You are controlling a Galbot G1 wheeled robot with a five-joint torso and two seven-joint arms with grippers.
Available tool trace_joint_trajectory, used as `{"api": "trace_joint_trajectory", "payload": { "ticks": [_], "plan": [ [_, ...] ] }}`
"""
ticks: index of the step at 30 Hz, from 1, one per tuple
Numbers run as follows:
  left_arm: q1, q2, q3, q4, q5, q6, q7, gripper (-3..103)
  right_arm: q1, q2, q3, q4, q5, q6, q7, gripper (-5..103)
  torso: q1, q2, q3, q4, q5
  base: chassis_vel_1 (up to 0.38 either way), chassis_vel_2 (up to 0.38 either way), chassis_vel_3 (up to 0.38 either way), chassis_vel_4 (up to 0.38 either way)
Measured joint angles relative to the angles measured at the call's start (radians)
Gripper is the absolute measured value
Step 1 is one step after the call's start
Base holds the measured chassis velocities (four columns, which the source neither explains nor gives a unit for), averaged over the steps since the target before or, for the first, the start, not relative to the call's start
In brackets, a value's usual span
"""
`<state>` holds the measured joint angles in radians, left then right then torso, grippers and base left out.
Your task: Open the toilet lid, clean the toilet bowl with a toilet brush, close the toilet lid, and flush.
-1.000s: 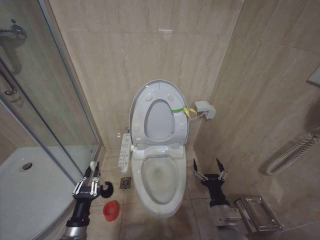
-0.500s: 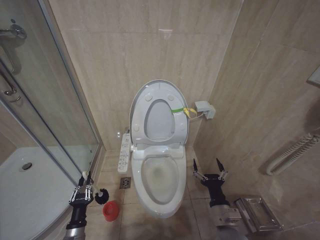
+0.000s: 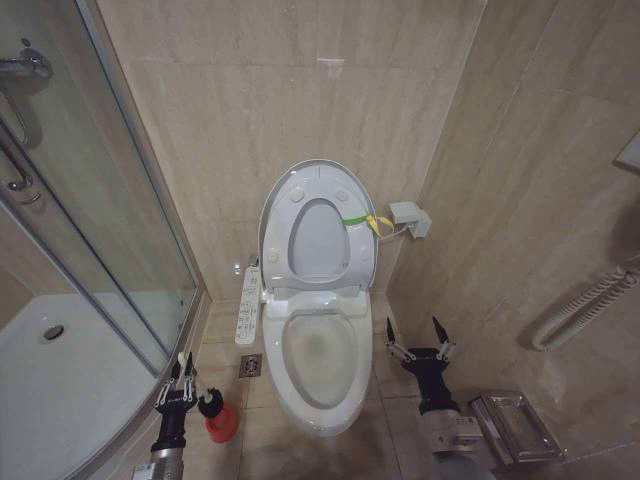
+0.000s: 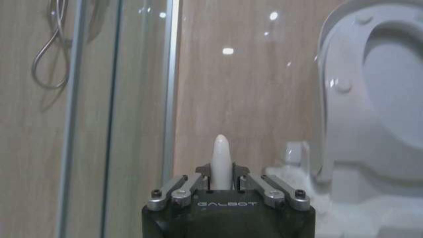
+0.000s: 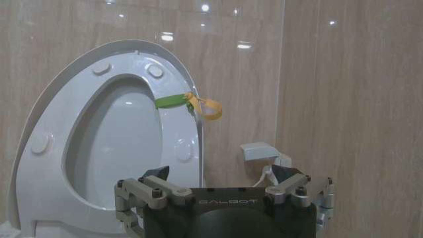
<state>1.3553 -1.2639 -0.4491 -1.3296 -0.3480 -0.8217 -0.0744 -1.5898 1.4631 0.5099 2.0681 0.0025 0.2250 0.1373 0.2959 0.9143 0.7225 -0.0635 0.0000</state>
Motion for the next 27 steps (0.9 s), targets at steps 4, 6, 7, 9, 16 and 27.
{"api": "trace_joint_trajectory", "payload": {
  "ticks": [4,6,7,9,16,27],
  "plan": [
    [-0.030,-0.001,0.014,0.066,-0.016,0.001,0.003,22,0.000,0.000,0.000,0.000,0.000,0.000,0.000,100,0.000,0.000,0.000,0.0000,0.0000,0.000,0.000,0.000,0.000],
    [-0.036,-0.002,0.016,0.079,-0.017,0.001,0.004,22,0.000,0.000,0.000,0.000,0.000,0.000,0.000,100,0.000,0.000,0.000,0.0000,0.0000,0.000,0.000,0.000,0.000],
    [-0.045,-0.003,0.019,0.099,-0.017,0.001,0.007,22,0.000,0.000,0.000,0.000,0.000,0.000,0.000,100,0.000,0.000,0.000,0.0000,-0.0001,0.000,0.000,0.000,0.000],
    [-0.058,-0.003,0.022,0.122,-0.017,0.001,0.011,22,0.000,0.000,0.000,0.000,0.000,0.000,0.000,100,0.000,0.000,0.000,0.0000,0.0000,0.000,0.000,0.000,0.000],
    [-0.107,-0.001,0.032,0.206,-0.020,0.001,0.023,22,0.000,0.000,0.000,0.000,0.000,0.000,0.000,100,0.000,0.000,0.000,0.0000,0.0000,0.000,0.000,0.000,0.000],
    [-0.211,-0.006,0.068,0.321,-0.053,0.001,0.069,22,0.000,0.000,0.000,0.000,0.000,0.000,0.000,100,0.000,0.000,0.000,0.0000,0.0000,0.000,0.000,0.000,0.000]
  ]
}}
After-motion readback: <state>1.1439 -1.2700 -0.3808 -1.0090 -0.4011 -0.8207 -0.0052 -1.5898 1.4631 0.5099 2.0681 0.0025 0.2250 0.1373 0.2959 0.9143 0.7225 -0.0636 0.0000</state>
